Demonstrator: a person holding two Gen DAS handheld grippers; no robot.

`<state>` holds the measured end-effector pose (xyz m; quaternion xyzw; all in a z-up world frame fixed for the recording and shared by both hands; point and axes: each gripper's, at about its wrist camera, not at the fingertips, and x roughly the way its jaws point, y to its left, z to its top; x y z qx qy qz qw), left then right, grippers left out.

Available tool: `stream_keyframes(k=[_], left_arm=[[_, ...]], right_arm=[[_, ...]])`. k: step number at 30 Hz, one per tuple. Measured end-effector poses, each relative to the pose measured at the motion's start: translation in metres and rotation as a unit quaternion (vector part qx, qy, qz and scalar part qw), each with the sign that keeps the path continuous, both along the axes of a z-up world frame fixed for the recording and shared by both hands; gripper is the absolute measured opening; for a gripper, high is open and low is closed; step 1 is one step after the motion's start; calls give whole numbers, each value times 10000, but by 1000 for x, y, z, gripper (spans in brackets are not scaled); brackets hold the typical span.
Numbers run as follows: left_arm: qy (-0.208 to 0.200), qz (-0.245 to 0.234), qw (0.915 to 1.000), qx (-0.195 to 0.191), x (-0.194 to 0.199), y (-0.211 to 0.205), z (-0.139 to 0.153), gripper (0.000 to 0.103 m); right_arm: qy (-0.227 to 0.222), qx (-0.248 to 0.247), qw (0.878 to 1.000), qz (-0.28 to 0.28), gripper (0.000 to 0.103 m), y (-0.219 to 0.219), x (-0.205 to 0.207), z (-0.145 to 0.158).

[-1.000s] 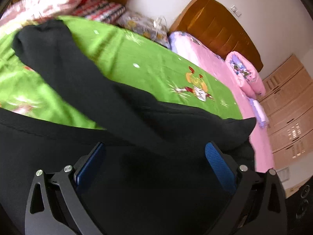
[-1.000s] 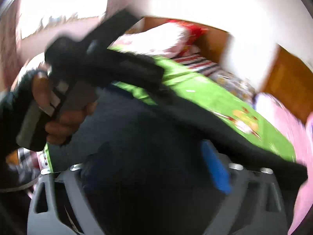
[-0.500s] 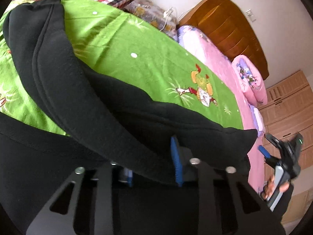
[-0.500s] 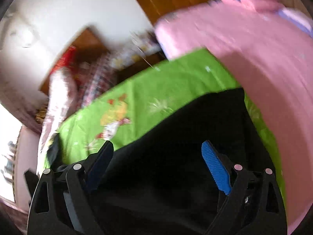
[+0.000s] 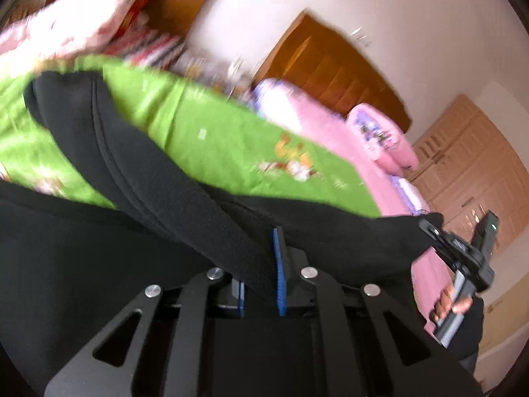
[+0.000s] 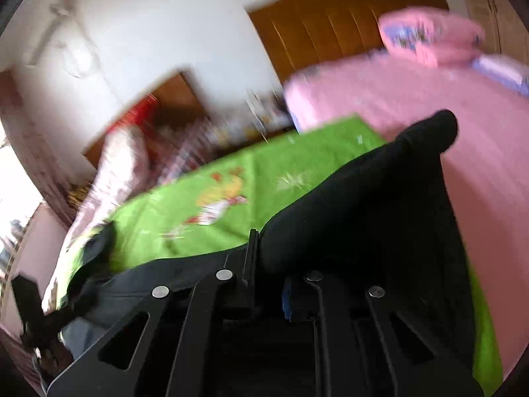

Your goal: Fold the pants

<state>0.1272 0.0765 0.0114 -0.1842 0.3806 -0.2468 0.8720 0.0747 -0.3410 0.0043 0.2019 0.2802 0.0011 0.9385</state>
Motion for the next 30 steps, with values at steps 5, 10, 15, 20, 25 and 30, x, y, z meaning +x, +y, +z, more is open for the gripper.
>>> stream_keyframes(k=[5,10,15,20,25,30], left_arm=[[-584,-334,9977,114,-64,17,20,13],[323,-384,9984,277,-91,17,-39,13],[767,-287,9964,234,-87,22,-68,23],[677,-149,9975,113,-81,26,-58,67],[888,-26,9953,-390,-70,41,-65,67],[922,254,9933,-650,-68,52,-65,64]], right_arm=[[-202,371,9991,-25,13,11,-94,-18],[461,753,9961,-43,14,11,-126,-83],[586,1023,9927,-272,56,2,-131,-103],[310,1181,9912,-509,79,-16,-151,-103],[188,1604,9844,-701,57,-42,-160,-116],[145,1543,9839,-893,41,-49,-161,-119]])
